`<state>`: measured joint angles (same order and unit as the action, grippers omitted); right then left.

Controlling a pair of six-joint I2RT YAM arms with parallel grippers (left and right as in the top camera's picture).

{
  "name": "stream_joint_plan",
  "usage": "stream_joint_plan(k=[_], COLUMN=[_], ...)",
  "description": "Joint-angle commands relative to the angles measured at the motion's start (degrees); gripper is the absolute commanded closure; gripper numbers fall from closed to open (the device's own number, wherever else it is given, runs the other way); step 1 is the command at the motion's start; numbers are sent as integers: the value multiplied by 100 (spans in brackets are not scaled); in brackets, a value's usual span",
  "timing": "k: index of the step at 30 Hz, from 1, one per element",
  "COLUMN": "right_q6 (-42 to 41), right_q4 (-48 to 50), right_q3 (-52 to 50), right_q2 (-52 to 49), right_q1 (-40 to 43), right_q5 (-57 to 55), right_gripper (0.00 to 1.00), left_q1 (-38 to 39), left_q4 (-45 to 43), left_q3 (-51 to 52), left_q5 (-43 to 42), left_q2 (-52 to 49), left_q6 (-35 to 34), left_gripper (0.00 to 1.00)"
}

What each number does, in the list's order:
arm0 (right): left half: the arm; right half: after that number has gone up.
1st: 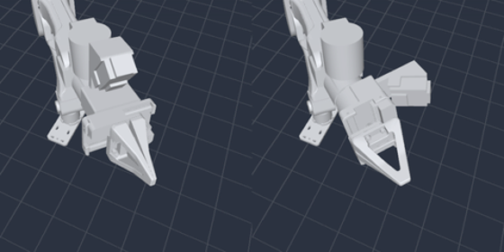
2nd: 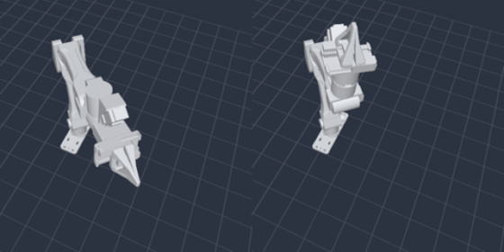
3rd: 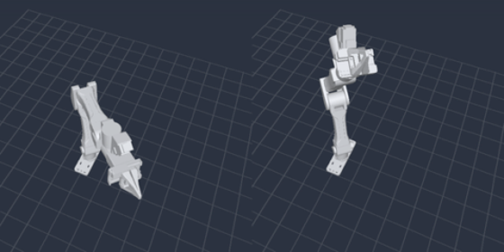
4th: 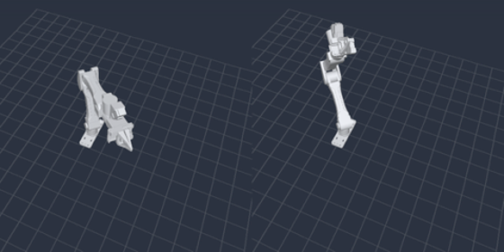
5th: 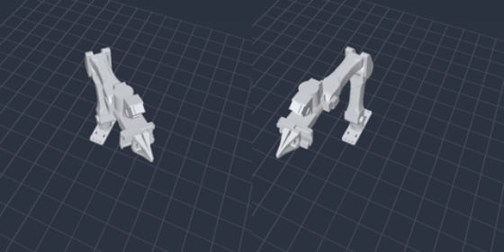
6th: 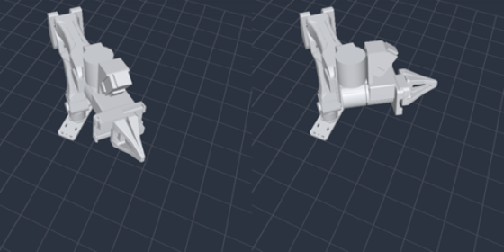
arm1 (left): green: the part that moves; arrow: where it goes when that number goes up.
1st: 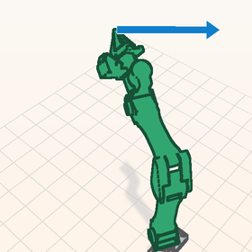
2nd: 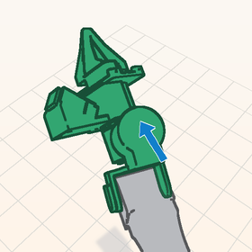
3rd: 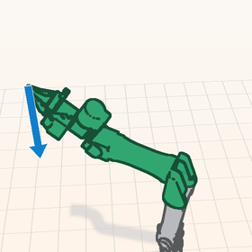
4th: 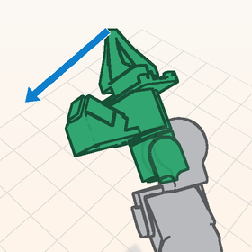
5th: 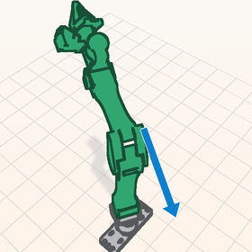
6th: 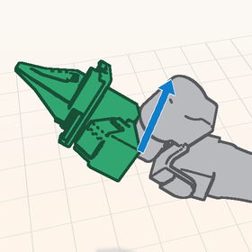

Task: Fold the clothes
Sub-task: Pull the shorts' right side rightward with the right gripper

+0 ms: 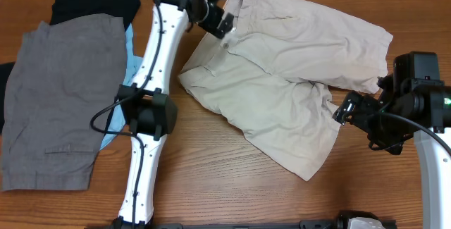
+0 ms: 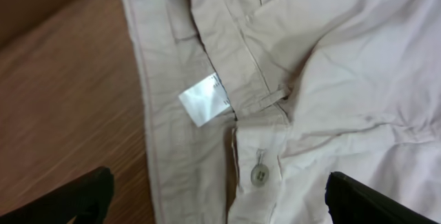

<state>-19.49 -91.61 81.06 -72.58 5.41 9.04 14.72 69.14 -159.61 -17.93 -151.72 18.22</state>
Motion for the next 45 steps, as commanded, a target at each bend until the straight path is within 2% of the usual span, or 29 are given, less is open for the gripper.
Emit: stream_joint_plan(k=[1,7,16,20,26,28,34,40,45], right_q6=[-28,-28,-31,-33,-52,-52,-50,-50,-72], right_q4=[44,46,166,197,221,229,216,232,354], right_q3=[-11,-11,-11,-11,-11,-11,-11,-11,-11], right_q2=[153,153,153,153,153,153,153,153,153], right_q1=[-20,-20,-20,-20,-20,-20,-20,-20,-20], right_q5=[-90,-164,-170,-170,-168,-166,-166,-166,-11], right_gripper=[0,0,0,0,0,0,0,0,0], left_q1=[68,76,155,247,385,424,439,317,11], left_q4=[-52,-170,-50,4,-20,-15,-17,92,466], left_q3=[-7,9,13,13,13,13,13,-186,-772], left_q5=[-323,-463,-981,-914,-321,-212,-157,662,791], left_q2=[-291,-531,-881,-909,-914,-914,-914,-789,-531], left_q6=[105,-216,-369,-367,-428,-433,-481,-1115,-1268], left_gripper=[0,0,6,17,35,44,96,96,96])
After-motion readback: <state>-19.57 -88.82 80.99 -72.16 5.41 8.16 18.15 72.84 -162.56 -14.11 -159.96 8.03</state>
